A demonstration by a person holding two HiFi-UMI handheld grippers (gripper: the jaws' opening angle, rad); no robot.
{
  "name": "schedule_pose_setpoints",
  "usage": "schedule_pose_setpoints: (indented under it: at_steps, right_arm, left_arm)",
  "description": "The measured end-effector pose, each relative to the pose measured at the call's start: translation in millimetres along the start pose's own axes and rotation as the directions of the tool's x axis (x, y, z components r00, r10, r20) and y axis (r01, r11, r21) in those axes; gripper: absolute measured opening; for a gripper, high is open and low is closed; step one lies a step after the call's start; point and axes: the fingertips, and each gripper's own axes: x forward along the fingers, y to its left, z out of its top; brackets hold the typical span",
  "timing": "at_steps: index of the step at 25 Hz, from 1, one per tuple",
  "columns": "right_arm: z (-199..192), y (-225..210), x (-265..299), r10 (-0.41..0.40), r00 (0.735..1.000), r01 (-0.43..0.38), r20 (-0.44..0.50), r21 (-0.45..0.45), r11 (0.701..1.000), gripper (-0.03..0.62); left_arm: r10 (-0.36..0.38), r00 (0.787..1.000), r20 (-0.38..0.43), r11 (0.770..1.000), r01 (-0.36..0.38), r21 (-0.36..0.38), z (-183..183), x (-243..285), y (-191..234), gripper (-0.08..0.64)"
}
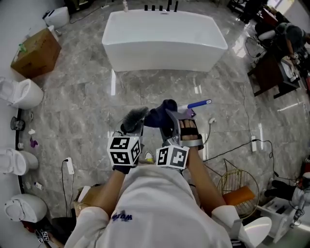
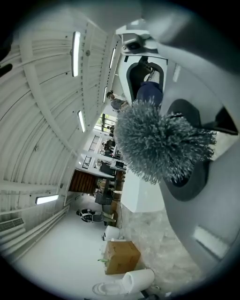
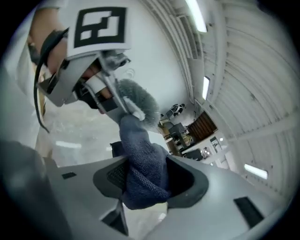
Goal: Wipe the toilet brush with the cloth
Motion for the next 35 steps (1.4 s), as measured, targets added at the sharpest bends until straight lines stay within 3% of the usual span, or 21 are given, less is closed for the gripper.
schedule_pose_setpoints:
  at_steps: [2, 3, 6, 9, 13, 16, 19, 22, 23, 24, 25, 27, 35]
  right_arm:
    - [4, 7, 0, -0.004, 1.0, 0.005, 0.005, -0.139, 0.99, 0.244]
    - [4, 11, -1, 0.01, 1.0, -0.007, 0.014, -0.167, 0.986, 0.26]
    - [7, 15, -6, 0.107, 0.991, -0.102, 0.084, -0.069, 0.992, 0.278]
    - [9, 10, -19, 0.195, 0.968, -0.206, 0.156, 0.056, 0.977, 0.311]
    - [8, -3, -32, 0.253, 0.949, -0.27, 0.186, 0.072, 0.96, 0.352]
    - [-1, -11, -28, 0.282, 0.948, -0.284, 0.145, -0.006, 0.959, 0.369]
    - [-8, -5, -14, 0.307, 0.95, -0.295, 0.06, -0.15, 0.944, 0.406]
    - [-13, 8, 3, 0.292, 0.956, -0.282, -0.008, -0.283, 0.917, 0.403]
    - [-12, 9, 4, 0.275, 0.961, -0.266, -0.016, -0.306, 0.914, 0.382]
    - [-8, 9, 4, 0.252, 0.968, -0.243, -0.014, -0.316, 0.917, 0.322]
    - [-3, 10, 3, 0.227, 0.974, -0.218, -0.007, -0.318, 0.923, 0.268]
    - [10, 14, 3, 0.182, 0.983, -0.171, 0.006, -0.314, 0.934, 0.229]
    - [19, 24, 10, 0.082, 0.997, -0.075, 0.014, -0.288, 0.955, 0.187]
  left_arm:
    - [0.002, 1.0, 0.004, 1.0, -0.002, -0.008, 1, 1, 0, 0.117]
    - [0.007, 1.0, 0.004, 1.0, -0.007, -0.013, 1, 2, 1, 0.117]
    - [0.014, 1.0, 0.0, 0.999, -0.014, -0.044, 0, 3, 5, 0.118]
    - [0.022, 1.0, 0.0, 0.998, -0.022, -0.066, -1, 2, 13, 0.12]
    - [0.022, 1.0, 0.0, 0.997, -0.022, -0.078, -2, -2, 20, 0.121]
    - [0.01, 1.0, -0.002, 0.997, -0.011, -0.072, -2, -3, 18, 0.121]
    - [-0.021, 1.0, 0.0, 0.998, 0.021, -0.056, 0, -2, 9, 0.121]
    - [-0.05, 0.999, -0.006, 0.999, 0.05, -0.01, 2, 0, -5, 0.123]
    - [-0.058, 0.998, -0.011, 0.998, 0.059, 0.003, 2, 0, -10, 0.121]
    - [-0.068, 0.998, -0.017, 0.998, 0.068, 0.01, 2, 0, -14, 0.123]
    - [-0.078, 0.997, -0.023, 0.997, 0.079, 0.011, 1, 1, -17, 0.123]
    - [-0.089, 0.995, -0.033, 0.996, 0.089, 0.003, -1, 2, -19, 0.124]
    - [-0.058, 0.997, -0.059, 0.998, 0.059, 0.008, -8, 2, -9, 0.127]
